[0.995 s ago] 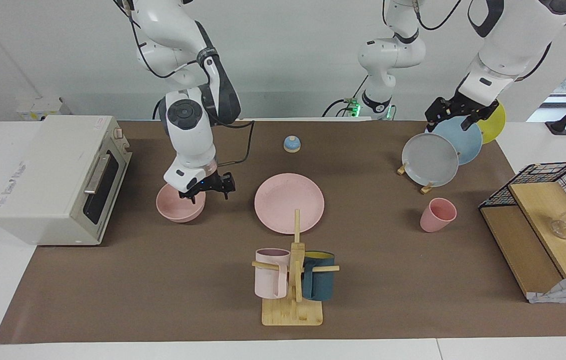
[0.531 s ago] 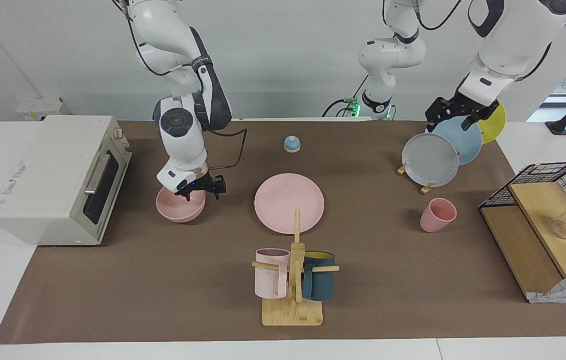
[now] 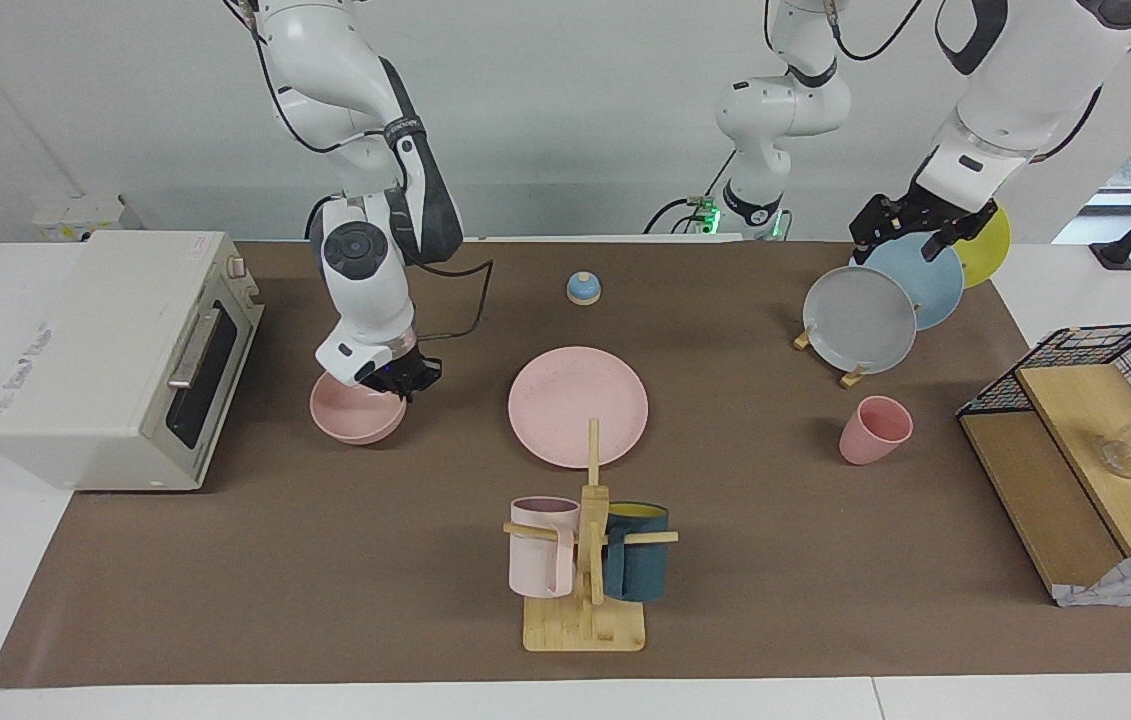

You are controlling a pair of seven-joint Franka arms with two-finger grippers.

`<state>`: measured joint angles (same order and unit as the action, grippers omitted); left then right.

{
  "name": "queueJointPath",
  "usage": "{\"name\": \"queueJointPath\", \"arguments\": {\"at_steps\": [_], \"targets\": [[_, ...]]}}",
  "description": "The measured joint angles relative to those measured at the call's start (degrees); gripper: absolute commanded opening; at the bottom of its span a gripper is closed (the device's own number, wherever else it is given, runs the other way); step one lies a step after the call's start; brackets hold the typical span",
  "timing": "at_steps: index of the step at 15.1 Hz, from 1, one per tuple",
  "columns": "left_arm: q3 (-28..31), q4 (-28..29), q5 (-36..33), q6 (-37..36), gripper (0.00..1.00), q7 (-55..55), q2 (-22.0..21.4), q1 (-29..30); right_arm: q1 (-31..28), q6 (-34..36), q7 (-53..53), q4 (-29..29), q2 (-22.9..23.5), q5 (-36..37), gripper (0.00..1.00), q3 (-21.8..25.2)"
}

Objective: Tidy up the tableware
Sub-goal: 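Reach the right gripper down to grasp the pink bowl's rim, then carry the pink bowl with the right gripper over the pink plate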

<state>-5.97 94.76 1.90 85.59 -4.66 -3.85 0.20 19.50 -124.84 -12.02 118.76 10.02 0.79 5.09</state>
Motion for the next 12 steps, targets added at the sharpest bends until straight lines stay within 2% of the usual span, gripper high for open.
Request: {"name": "queueJointPath", "arguments": {"at_steps": [3,6,8,10,12], "targets": [[0.0,0.0,0.0,0.0,1.0,0.0,0.0,0.0,1.9,1.8,0.0,-1.7,0.2,0.5,0.0,-0.2],[0.0,0.0,0.0,0.0,1.0,0.0,0.0,0.0,6.7,7.9,-3.4,-8.9,1.4,0.5,0.0,-0.4],[0.0,0.0,0.0,0.0,1.0,0.0,0.0,0.0,11.4,14.4,-9.8,-17.5,4.4,0.5,0.0,-0.5],[0.0,0.0,0.0,0.0,1.0,0.0,0.0,0.0,16.4,21.0,-18.6,-29.2,10.6,0.5,0.0,-0.6],[0.0,0.0,0.0,0.0,1.0,0.0,0.0,0.0,19.4,22.6,-22.9,-37.5,16.6,0.5,0.0,-0.8]]}}
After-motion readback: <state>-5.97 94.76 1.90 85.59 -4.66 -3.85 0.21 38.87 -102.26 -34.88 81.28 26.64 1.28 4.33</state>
